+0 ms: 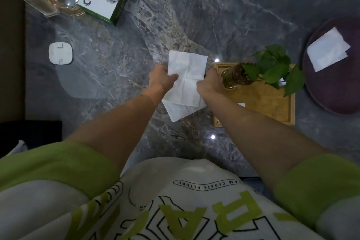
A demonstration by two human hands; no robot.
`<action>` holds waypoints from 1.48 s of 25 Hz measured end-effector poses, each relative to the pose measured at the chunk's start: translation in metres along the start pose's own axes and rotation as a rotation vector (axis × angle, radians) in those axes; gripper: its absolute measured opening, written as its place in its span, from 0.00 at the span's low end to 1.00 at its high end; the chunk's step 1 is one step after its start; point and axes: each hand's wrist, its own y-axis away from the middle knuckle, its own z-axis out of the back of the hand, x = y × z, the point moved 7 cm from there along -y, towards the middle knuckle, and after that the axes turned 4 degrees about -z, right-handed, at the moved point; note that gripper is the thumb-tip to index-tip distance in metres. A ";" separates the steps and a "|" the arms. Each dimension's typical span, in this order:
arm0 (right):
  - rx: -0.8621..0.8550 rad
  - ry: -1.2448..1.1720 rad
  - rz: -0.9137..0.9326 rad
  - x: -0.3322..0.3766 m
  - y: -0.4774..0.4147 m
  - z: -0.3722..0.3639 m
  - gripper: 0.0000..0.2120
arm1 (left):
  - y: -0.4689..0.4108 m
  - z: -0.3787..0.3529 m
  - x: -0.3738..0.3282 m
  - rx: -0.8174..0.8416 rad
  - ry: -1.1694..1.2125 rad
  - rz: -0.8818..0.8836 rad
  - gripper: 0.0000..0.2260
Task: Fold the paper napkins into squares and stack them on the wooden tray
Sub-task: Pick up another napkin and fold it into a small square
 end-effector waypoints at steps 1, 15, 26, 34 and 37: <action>-0.001 -0.001 0.005 -0.001 0.000 0.001 0.17 | -0.001 0.000 0.001 0.007 0.021 0.011 0.08; 0.183 -0.418 0.037 -0.019 0.029 0.003 0.11 | 0.033 0.015 0.008 0.134 0.509 -0.030 0.10; 0.642 -0.905 -0.016 -0.044 0.094 -0.003 0.15 | 0.114 0.041 0.008 0.266 0.622 -0.198 0.15; 0.564 -0.892 0.132 -0.084 0.115 0.008 0.05 | 0.146 0.031 0.021 0.317 0.635 -0.252 0.13; 0.548 -0.913 0.185 -0.093 0.117 0.017 0.04 | 0.157 0.022 0.020 0.321 0.662 -0.254 0.12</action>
